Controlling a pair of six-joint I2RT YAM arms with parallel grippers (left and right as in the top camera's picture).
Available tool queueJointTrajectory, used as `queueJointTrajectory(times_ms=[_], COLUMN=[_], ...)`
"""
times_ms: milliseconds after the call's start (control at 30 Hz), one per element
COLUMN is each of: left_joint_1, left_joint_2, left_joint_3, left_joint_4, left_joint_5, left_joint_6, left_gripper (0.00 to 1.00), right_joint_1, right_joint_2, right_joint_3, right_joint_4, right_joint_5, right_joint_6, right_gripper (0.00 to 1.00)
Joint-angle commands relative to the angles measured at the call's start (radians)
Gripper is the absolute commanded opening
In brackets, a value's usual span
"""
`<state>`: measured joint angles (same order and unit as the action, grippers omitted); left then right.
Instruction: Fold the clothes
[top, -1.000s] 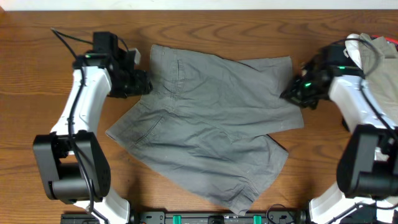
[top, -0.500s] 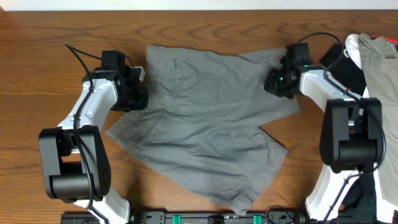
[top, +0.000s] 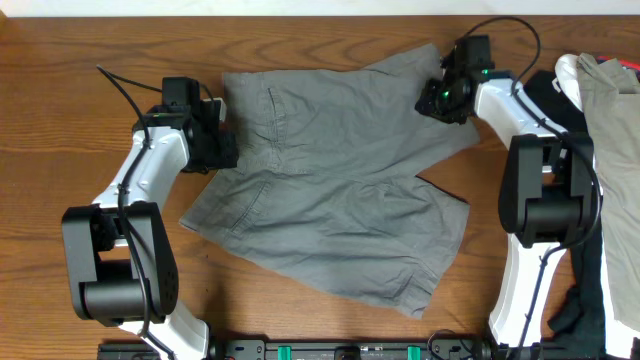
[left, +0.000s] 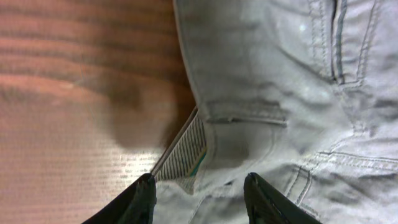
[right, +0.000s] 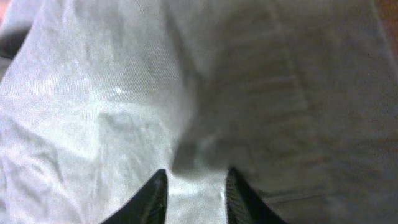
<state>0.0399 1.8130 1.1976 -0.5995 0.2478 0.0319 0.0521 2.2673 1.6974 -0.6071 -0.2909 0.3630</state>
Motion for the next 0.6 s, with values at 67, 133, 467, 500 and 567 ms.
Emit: queueJointTrajectory(times_ms=[67,133,467,500,567], left_joint_1=[0.043,0.063,0.117,0.117,0.117], left_joint_2=[-0.042,-0.083,-0.447,-0.470,-0.495], left_joint_3=[0.032,0.032,0.031,0.030,0.015], left_joint_4=[-0.066,-0.095,-0.347,-0.378,-0.426], left_joint_5=[-0.013,-0.013,-0.037,-0.063,-0.105], left_joint_6=[-0.034,-0.038,-0.083,-0.108,-0.144], left_gripper=[0.48,0.48,0.76,0.81,0.83], right_joint_1=[-0.059,-0.075,-0.094,-0.092,-0.081], right_joint_2=[-0.086,-0.148,-0.513,-0.540,-0.581], right_joint_3=[0.158,0.168,0.167,0.167,0.164], right_joint_4=[-0.146,-0.190,-0.509,-0.546,-0.618], right_joint_5=[-0.049,-0.058,-0.049,-0.048,-0.048], right_joint_6=[-0.104,-0.140,-0.227,-0.226,-0.226], right_gripper=[0.36,0.40,0.47,0.47,0.48])
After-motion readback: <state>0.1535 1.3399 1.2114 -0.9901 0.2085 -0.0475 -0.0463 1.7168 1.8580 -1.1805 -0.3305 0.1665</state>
